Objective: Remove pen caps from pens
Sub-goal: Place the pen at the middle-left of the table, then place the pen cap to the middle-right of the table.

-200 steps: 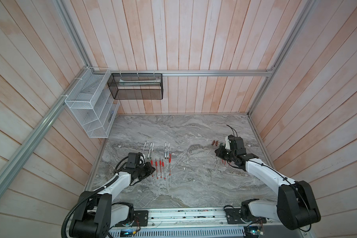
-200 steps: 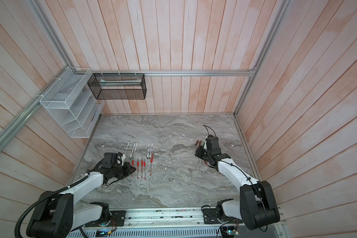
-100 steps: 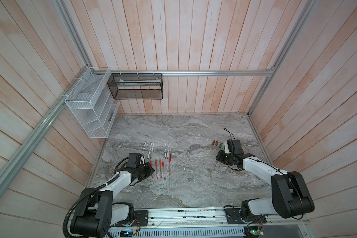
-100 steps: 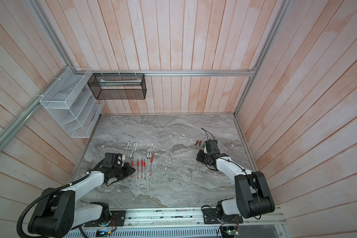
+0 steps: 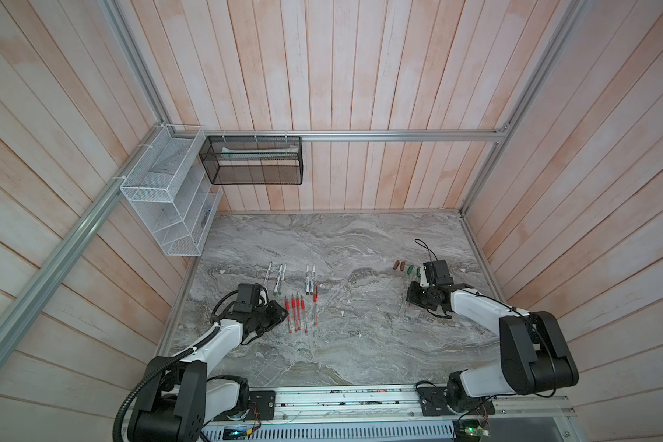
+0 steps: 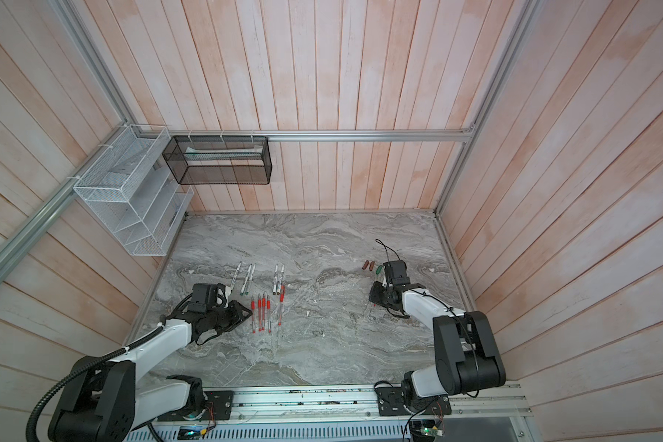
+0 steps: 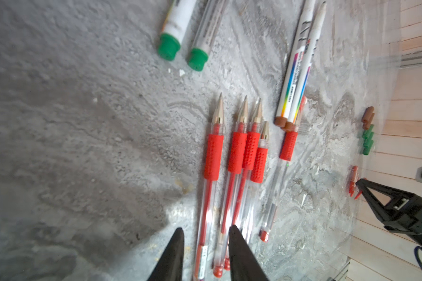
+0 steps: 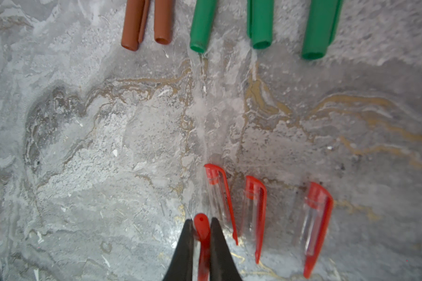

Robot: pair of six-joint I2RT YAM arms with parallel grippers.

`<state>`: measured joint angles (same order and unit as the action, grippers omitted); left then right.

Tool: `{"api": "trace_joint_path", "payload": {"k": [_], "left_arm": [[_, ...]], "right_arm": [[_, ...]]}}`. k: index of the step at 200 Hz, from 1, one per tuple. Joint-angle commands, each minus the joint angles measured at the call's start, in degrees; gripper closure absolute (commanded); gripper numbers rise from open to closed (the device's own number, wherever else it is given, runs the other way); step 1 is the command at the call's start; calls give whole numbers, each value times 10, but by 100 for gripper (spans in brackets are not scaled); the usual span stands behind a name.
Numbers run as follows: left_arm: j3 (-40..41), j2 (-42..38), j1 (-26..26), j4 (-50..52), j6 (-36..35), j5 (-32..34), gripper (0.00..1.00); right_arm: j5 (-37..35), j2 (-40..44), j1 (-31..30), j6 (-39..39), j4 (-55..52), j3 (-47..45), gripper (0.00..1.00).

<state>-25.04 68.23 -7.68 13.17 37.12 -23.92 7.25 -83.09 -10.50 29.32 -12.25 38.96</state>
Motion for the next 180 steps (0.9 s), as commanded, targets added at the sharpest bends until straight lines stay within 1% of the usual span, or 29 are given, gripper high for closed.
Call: {"api": "trace_joint_path", "payload": {"k": [1,27,37,49,56,74,91,112,147,180], "left_arm": [[10,-29,14,-5,3,9,60],[16,-73,55,-25,6,9,50],[27,-93,66,-48,8,12,43],[31,-111,83,-65,8,2,41],[27,-124,89,-69,4,1,37],[19,-154,96,-93,-30,0,28],[21,-180,111,-125,-56,4,23],[5,-197,123,-125,-89,8,16],[-14,-209,130,-146,-163,21,8],[-21,-210,135,-144,-190,24,3]], "right_arm": [[-25,-8,6,-17,-29,22,99],[-25,-11,5,-21,-35,31,98],[-31,-15,6,-24,-33,33,97],[-35,-24,6,-24,-37,40,97],[-33,-30,6,-23,-40,46,96],[-27,-43,6,-26,-43,59,95],[-34,-53,6,-31,-47,71,95],[-33,-63,4,-28,-57,83,95],[-37,-82,-3,-34,-58,93,94],[-33,-96,-17,-33,-64,102,92]]}}
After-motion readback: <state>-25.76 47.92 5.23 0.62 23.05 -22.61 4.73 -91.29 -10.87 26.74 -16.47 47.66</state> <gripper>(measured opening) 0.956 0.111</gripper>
